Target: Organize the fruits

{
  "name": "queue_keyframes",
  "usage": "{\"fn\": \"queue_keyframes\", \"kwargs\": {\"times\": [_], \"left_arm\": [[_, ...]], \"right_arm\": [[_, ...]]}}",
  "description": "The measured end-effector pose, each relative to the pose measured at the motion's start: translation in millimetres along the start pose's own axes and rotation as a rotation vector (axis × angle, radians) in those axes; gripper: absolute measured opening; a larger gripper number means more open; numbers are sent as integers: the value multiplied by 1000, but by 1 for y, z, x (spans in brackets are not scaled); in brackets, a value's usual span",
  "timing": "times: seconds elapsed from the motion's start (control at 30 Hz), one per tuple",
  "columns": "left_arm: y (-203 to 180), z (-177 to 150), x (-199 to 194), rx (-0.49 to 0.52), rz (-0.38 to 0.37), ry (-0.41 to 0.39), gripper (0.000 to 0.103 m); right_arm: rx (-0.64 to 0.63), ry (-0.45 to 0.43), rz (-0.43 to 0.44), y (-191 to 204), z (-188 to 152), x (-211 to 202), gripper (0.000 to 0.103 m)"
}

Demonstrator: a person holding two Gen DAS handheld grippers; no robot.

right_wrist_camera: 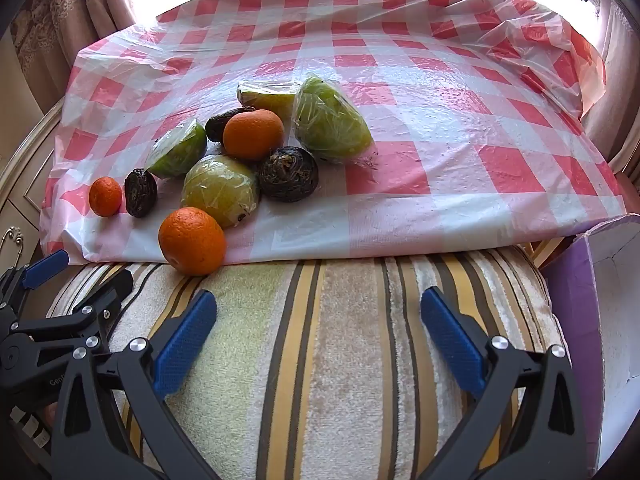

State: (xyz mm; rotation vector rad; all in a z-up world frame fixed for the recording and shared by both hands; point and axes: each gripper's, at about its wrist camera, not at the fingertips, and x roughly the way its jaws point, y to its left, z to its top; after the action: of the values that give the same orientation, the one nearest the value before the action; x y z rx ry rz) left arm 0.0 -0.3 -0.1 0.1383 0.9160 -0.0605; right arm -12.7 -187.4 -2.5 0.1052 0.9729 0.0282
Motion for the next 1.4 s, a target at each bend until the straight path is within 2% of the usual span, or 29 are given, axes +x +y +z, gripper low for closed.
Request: {"fn": "queue_keyframes", "kwargs": {"times": [1.4], "left_arm": [[0, -1, 1, -14, -8, 9, 99]], "right_arm": [[1, 0, 2, 0, 0, -1, 102]]}}
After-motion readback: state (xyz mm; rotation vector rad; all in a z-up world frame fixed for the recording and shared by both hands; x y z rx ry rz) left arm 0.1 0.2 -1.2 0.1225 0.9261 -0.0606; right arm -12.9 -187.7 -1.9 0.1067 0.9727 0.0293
